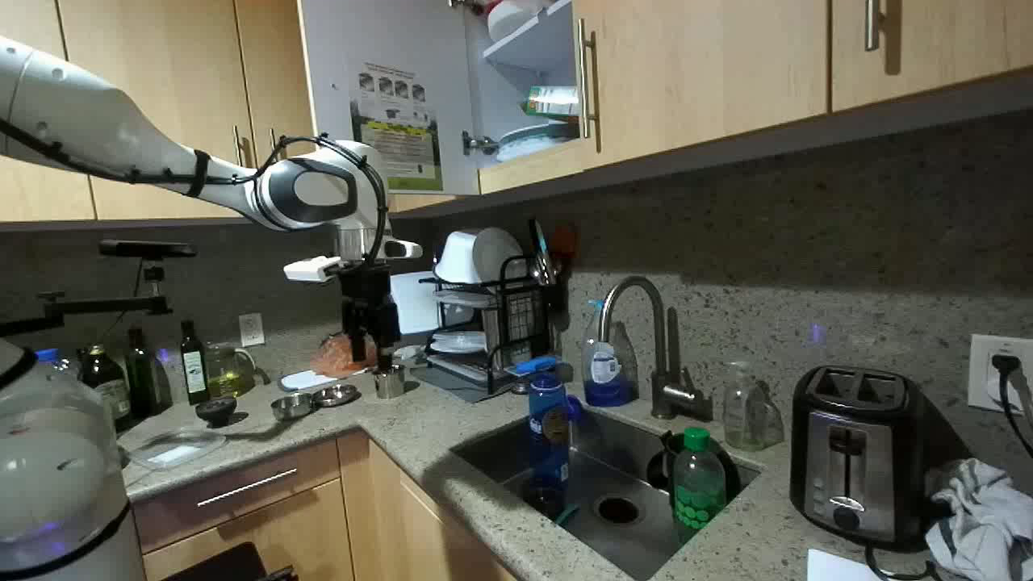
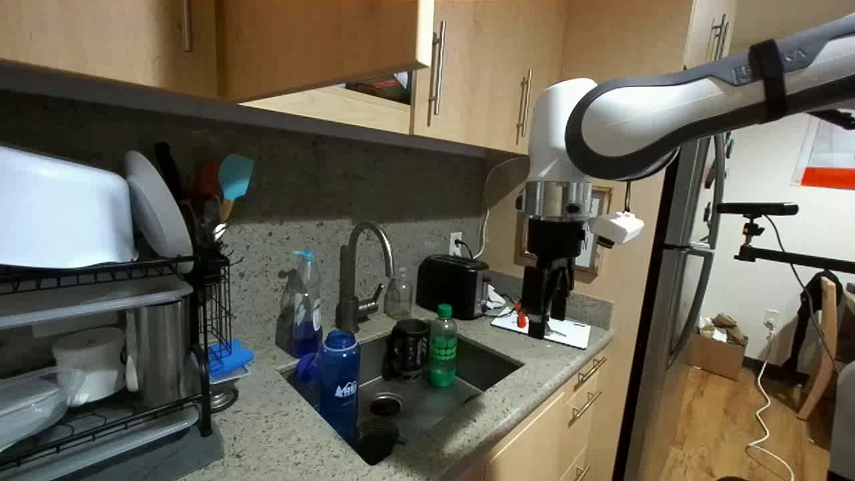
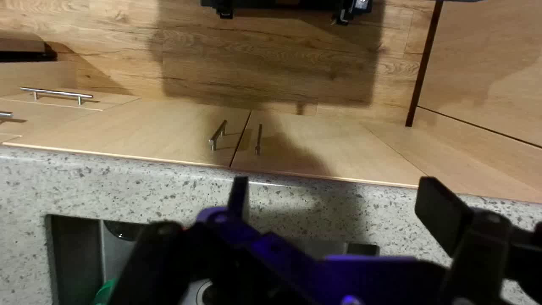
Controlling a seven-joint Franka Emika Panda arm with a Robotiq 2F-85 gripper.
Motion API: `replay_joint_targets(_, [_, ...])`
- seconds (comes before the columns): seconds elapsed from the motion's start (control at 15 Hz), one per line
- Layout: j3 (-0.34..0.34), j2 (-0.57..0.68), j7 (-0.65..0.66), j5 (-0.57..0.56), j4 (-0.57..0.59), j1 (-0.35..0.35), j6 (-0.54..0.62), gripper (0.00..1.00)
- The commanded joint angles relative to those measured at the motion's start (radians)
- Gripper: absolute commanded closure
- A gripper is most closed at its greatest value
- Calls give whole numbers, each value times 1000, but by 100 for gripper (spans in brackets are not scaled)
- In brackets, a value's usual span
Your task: Close the top cupboard door
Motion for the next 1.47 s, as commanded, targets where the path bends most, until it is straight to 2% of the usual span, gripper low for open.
replay_joint_targets(0.0, [5, 1, -2, 3, 2, -6, -2, 0])
replay_joint_targets(0.53, [8, 0, -4, 4, 0, -2, -1, 0])
replay_joint_targets(0.67, [48, 1, 3, -11, -2, 21, -13, 0])
replay_joint_targets(1.13, [254, 3, 34, -93, 10, 142, -64, 0])
replay_joint_targets(1.4, [313, -7, 38, -166, 9, 194, -91, 0])
